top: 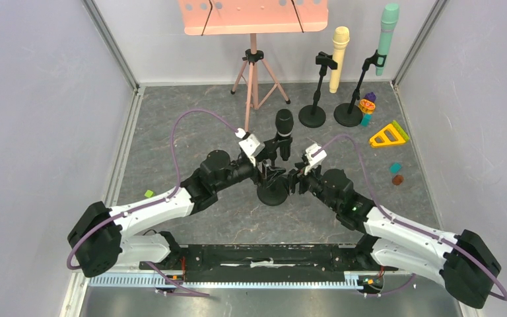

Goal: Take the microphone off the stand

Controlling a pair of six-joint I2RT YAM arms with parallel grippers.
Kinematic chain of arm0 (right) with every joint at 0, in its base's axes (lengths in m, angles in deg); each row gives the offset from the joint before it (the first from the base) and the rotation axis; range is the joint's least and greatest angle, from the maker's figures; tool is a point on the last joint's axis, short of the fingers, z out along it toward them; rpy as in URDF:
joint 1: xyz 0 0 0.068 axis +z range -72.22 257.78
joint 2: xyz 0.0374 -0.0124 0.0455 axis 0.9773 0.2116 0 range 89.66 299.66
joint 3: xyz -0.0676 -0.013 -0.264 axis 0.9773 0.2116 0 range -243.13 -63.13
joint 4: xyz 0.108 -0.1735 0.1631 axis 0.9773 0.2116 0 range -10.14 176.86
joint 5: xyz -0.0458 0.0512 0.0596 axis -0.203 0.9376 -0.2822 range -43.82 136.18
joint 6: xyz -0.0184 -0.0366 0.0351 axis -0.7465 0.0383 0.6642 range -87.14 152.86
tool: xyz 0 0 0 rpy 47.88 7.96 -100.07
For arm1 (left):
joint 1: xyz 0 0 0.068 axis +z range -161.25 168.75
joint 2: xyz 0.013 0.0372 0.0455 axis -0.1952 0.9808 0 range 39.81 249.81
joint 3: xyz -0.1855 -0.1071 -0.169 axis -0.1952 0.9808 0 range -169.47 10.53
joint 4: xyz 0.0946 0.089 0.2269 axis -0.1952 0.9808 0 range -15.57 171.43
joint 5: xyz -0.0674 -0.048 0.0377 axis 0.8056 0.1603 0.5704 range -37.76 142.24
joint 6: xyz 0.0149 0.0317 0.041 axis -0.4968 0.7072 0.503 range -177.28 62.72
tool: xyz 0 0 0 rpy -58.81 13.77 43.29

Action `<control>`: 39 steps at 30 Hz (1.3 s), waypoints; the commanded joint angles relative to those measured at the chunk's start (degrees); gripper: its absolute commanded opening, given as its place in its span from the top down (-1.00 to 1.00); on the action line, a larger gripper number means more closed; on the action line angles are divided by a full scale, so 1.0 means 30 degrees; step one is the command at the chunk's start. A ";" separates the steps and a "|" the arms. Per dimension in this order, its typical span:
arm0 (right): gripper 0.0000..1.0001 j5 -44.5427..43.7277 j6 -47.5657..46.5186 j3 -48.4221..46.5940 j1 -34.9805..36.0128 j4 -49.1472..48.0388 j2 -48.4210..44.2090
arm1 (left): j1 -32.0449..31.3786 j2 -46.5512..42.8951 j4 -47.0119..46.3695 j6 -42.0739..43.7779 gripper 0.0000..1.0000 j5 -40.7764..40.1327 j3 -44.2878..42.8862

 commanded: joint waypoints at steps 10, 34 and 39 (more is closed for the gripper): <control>-0.55 -0.0881 -0.0467 -0.3476 -0.0029 0.2979 -0.1939 | 0.0018 -0.0709 0.0683 -0.0075 -0.71 0.0249 -0.0780; -0.66 -0.0094 -0.2081 -1.0087 -0.0046 0.5483 -0.1382 | 0.0032 -0.5162 0.7352 0.0501 -0.99 -0.0424 -0.2447; -0.73 -0.0737 -0.2639 -1.0977 -0.0029 0.5513 -0.0944 | 0.0039 -0.6566 0.8024 0.0432 -0.99 -0.0734 -0.3590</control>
